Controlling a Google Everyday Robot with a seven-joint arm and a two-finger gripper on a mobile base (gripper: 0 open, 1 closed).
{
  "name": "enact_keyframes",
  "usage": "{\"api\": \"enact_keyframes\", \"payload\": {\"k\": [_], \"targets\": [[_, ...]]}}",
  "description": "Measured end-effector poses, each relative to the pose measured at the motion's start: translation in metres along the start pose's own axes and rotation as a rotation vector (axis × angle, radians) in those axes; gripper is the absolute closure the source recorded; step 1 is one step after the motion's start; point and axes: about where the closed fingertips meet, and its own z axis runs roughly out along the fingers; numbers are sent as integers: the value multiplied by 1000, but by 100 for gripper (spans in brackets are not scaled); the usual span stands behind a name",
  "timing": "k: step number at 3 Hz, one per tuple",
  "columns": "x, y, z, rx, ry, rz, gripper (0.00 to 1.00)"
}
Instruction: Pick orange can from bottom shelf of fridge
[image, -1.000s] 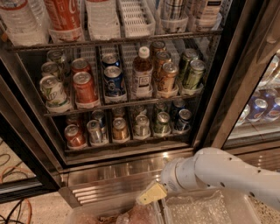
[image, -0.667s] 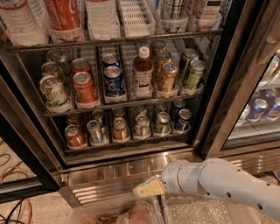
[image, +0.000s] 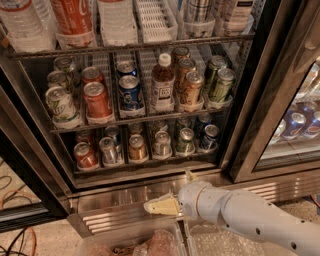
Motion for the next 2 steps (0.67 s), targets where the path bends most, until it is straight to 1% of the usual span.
{"api": "enact_keyframes", "payload": {"k": [1,2], "targets": [[-6,3,4,-3,-22,-1,0],[-5,20,30,-30,-66,27,0]]}}
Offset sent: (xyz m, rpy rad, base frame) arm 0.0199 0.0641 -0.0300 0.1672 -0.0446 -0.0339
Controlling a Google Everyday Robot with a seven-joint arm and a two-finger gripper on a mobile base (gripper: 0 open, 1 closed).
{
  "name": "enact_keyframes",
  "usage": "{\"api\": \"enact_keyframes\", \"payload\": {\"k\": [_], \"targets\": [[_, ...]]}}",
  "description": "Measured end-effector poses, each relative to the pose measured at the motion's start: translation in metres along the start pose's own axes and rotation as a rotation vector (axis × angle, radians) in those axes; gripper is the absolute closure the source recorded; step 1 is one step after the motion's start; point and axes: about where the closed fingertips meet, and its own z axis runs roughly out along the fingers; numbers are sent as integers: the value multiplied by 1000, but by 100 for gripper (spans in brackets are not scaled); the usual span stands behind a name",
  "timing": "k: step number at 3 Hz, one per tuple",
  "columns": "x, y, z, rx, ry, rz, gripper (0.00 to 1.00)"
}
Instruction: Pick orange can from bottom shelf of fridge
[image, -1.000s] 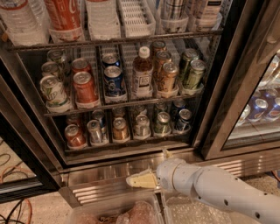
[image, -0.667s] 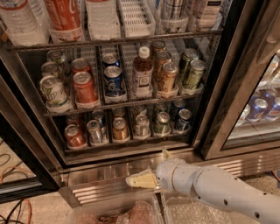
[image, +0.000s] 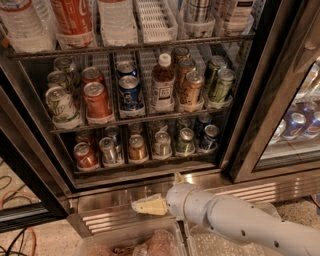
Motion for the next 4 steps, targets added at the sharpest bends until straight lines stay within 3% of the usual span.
{"api": "enact_keyframes", "payload": {"k": [1,2,4], "targets": [[-1,13,28,-10,-52,20,0],[-16,30,64,14,-131,62,0],[-24,28,69,44,-169,70,0]]}}
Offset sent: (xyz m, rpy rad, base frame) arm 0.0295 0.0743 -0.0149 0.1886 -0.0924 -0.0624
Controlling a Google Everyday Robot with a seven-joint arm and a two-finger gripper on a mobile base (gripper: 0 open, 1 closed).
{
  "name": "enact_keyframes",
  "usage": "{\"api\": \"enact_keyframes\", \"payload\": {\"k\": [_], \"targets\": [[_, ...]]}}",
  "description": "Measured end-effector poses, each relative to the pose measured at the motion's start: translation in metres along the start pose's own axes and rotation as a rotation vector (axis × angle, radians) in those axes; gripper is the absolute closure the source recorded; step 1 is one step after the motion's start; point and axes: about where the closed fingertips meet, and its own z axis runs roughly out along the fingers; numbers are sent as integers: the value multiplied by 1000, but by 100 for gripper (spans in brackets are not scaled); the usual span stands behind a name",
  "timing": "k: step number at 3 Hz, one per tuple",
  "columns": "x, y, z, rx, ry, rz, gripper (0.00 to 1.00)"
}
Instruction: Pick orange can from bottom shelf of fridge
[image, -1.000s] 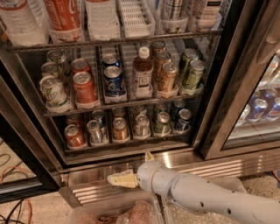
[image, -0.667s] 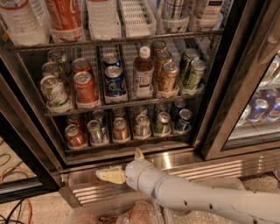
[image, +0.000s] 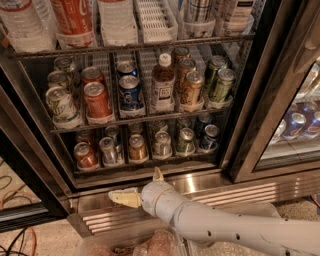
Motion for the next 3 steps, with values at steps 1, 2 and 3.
{"api": "enact_keyframes", "payload": {"k": [1,2,3], "targets": [[-7,-3,11,39,-67,5,0],[-4,-10,22,93,-119,-1,0],[-3,-15,31,136,-150,-22,19]]}}
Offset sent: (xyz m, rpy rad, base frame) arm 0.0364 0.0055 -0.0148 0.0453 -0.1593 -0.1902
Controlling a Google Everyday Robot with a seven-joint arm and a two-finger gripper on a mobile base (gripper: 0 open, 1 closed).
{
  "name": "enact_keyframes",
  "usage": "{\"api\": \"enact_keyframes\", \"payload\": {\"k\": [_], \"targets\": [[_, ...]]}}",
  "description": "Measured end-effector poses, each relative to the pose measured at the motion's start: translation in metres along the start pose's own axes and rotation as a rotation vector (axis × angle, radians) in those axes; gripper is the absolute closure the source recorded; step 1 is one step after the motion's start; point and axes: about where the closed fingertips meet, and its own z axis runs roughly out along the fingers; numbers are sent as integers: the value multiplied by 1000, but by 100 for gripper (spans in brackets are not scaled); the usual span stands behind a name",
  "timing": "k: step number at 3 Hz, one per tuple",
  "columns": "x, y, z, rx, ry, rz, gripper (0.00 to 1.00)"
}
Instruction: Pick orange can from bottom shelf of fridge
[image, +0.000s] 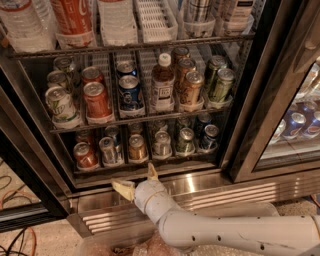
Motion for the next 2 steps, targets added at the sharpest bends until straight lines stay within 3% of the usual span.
{"api": "enact_keyframes", "payload": {"k": [1,2], "targets": [[2,-3,8,40,-22,-17,39],[0,-8,17,86,-54,-36,33]]}}
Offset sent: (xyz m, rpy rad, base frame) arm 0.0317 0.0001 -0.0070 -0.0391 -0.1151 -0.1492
